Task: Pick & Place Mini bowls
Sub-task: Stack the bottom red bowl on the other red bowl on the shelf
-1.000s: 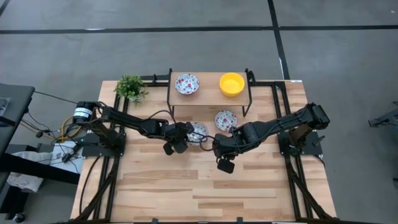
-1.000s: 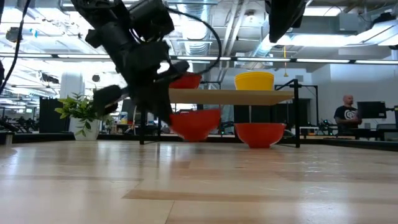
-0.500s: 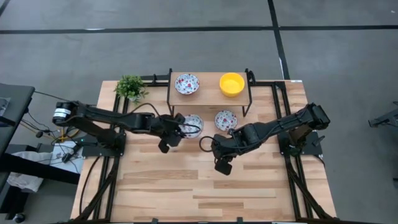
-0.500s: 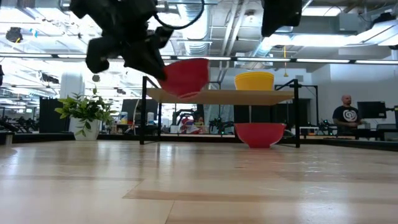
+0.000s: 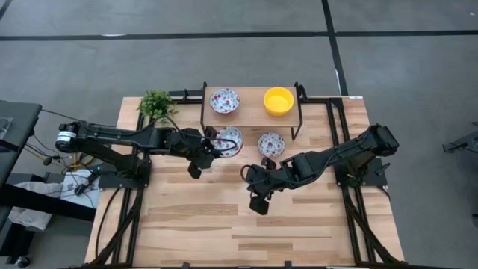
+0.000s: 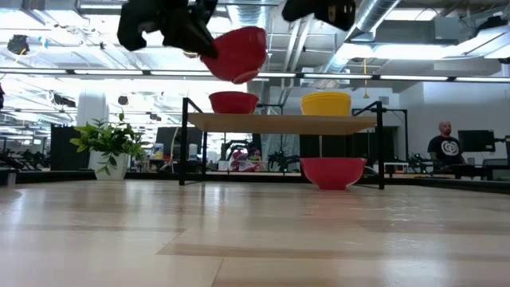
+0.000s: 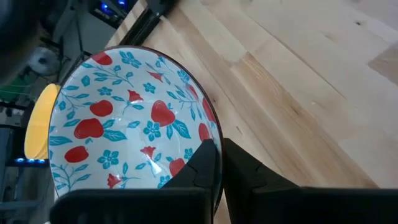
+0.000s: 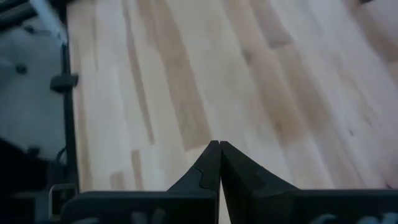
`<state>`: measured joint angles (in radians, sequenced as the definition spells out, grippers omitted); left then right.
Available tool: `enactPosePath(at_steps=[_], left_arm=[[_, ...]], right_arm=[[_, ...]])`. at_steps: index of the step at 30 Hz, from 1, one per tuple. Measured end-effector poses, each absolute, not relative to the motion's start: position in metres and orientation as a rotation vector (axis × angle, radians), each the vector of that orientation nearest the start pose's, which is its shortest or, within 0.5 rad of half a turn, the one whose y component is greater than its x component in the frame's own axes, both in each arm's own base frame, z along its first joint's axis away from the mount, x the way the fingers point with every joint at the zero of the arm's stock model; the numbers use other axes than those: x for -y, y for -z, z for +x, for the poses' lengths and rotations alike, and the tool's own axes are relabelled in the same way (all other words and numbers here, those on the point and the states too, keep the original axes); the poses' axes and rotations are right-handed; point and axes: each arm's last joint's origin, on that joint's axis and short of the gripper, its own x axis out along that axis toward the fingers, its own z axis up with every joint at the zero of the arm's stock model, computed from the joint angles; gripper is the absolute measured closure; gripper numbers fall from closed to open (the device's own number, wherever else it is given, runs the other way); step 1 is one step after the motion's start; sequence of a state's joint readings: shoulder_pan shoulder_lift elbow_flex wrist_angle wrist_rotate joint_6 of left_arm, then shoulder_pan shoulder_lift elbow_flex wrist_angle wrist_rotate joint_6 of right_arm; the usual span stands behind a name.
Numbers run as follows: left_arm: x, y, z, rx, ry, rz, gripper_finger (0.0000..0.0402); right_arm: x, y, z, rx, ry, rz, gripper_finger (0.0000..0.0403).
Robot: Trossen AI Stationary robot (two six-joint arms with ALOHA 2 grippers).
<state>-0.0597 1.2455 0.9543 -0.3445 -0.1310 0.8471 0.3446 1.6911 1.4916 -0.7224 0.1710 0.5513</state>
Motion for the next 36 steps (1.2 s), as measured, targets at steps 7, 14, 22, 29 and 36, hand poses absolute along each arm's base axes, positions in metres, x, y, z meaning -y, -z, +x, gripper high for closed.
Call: enactPosePath(at_steps=[7,14,22,29,36], left_arm=[[0.011,-0.306,0.262,-0.684,0.189,0.901,0.0391],[-0.01,-0.333,0.262,-0.703,0.05,0.925,0.0391],[-0.066,-0.367,0.256,-0.709,-0.156,0.866,0.0391],[-0.117,-0.351,0.274,-0.831,-0.163,0.791,0.0391],[-0.133,-0.342,0.296,-0.911,-0.1,0.756,0.0391]], right_arm=[[-0.103,-0.269,0.323,-0.701,0.099,0.387,0.0403],[-0.086,-0.233,0.302,-0.549,0.138,0.513,0.0403],[-0.066,-0.211,0.297,-0.577,0.223,0.494,0.0403],[-0.042,-0.211,0.301,-0.583,0.243,0.51,0.0403],[-0.03,-0.21,0.303,-0.591,0.239,0.508,0.0403]])
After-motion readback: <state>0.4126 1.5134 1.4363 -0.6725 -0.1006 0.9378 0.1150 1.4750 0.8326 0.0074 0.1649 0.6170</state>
